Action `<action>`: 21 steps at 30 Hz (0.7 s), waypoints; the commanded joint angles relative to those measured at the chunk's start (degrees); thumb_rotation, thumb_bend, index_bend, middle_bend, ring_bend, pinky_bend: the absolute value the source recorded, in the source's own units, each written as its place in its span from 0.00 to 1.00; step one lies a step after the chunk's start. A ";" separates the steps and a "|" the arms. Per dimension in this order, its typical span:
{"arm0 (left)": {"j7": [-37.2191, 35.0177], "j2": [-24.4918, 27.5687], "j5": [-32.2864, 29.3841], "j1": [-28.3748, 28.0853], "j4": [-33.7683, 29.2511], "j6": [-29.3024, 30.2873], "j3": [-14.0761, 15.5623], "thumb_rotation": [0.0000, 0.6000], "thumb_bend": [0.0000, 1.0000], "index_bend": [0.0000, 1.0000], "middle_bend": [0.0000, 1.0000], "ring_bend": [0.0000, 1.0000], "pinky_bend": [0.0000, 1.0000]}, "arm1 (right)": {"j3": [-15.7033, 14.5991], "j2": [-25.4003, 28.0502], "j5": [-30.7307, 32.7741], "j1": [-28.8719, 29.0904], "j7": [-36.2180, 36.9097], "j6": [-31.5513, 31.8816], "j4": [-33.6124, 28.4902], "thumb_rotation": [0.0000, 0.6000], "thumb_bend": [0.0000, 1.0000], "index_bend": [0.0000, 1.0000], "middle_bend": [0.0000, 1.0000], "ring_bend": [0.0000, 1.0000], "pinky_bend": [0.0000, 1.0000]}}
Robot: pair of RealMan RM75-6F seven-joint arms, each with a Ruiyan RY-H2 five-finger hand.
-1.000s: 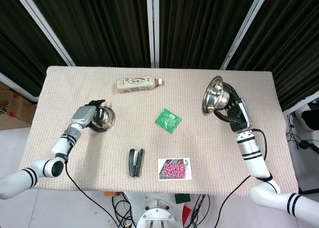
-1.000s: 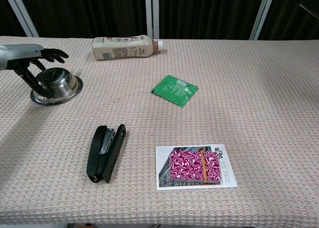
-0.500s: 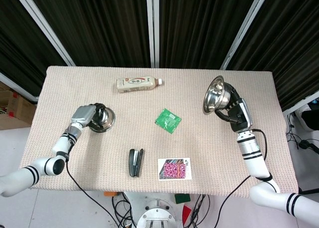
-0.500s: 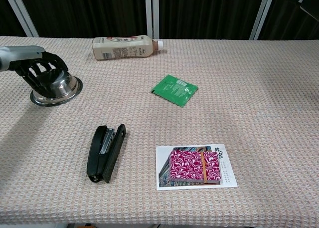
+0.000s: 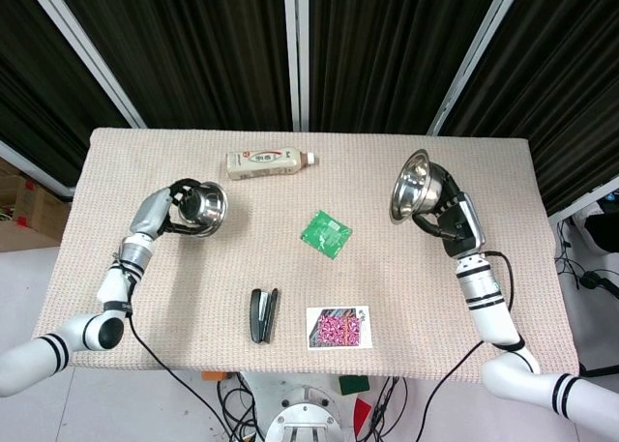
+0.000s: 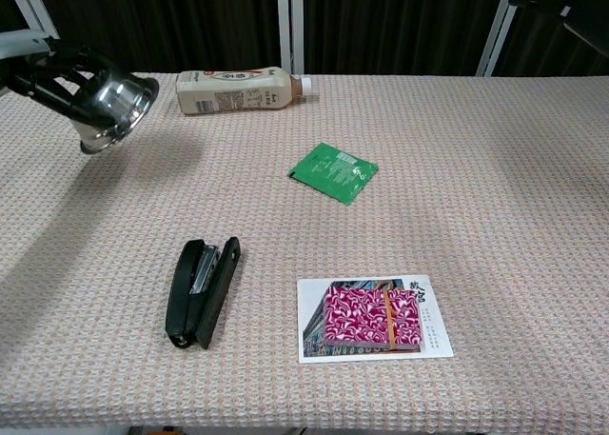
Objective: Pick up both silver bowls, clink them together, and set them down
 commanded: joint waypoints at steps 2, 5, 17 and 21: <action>-41.29 3.96 12.80 5.97 -10.75 3.74 -7.33 1.00 0.20 0.52 0.51 0.42 0.50 | -0.62 -1.97 0.53 0.79 0.23 -1.37 1.28 1.00 0.18 0.64 0.49 0.48 0.59; -53.06 4.09 19.66 5.68 -10.43 5.45 -6.36 1.00 0.20 0.52 0.51 0.42 0.50 | -1.20 -3.91 1.08 1.40 0.31 -2.66 2.78 1.00 0.18 0.64 0.49 0.48 0.59; -68.50 0.79 30.91 -2.18 -7.59 10.82 -1.71 1.00 0.20 0.53 0.52 0.42 0.50 | -1.01 -9.20 0.18 5.19 0.96 -6.70 5.61 1.00 0.18 0.64 0.49 0.48 0.59; -66.53 -0.88 29.25 -4.85 -6.37 9.70 -1.56 1.00 0.20 0.53 0.52 0.42 0.50 | 0.11 -10.39 -0.17 6.78 0.39 -6.97 5.60 1.00 0.18 0.64 0.49 0.48 0.59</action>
